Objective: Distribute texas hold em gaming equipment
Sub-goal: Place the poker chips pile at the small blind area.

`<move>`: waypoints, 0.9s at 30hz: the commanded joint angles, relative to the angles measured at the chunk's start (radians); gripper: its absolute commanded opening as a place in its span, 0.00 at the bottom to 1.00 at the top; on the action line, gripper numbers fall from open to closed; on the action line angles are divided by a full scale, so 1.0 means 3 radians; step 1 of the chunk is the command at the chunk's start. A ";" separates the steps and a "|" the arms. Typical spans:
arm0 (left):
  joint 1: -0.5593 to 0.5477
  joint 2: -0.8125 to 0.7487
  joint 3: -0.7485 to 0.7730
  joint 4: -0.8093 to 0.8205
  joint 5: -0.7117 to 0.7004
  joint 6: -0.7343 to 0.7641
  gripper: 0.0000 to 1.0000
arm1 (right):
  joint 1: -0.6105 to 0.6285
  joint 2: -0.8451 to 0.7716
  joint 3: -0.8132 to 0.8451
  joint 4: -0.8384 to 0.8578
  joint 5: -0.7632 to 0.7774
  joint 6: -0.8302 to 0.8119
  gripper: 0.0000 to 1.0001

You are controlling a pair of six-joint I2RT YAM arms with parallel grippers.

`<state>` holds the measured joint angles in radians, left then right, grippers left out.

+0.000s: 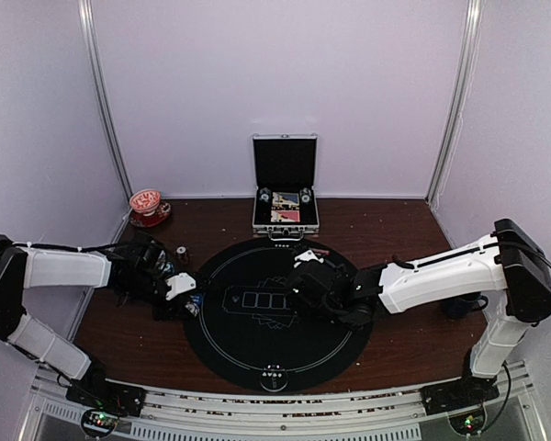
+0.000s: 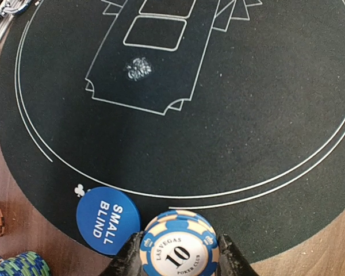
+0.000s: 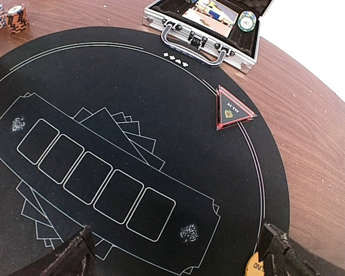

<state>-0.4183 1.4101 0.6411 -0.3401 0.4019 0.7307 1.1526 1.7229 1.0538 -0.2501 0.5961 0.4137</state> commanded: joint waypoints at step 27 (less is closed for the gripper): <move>-0.0032 0.0183 -0.0015 0.0101 -0.0092 -0.0002 0.42 | 0.0038 0.0048 -0.0012 0.0008 0.0079 -0.0035 1.00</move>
<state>-0.4210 1.4593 0.6411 -0.3378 0.3744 0.7311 1.1557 1.7229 1.0538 -0.2501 0.5957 0.4129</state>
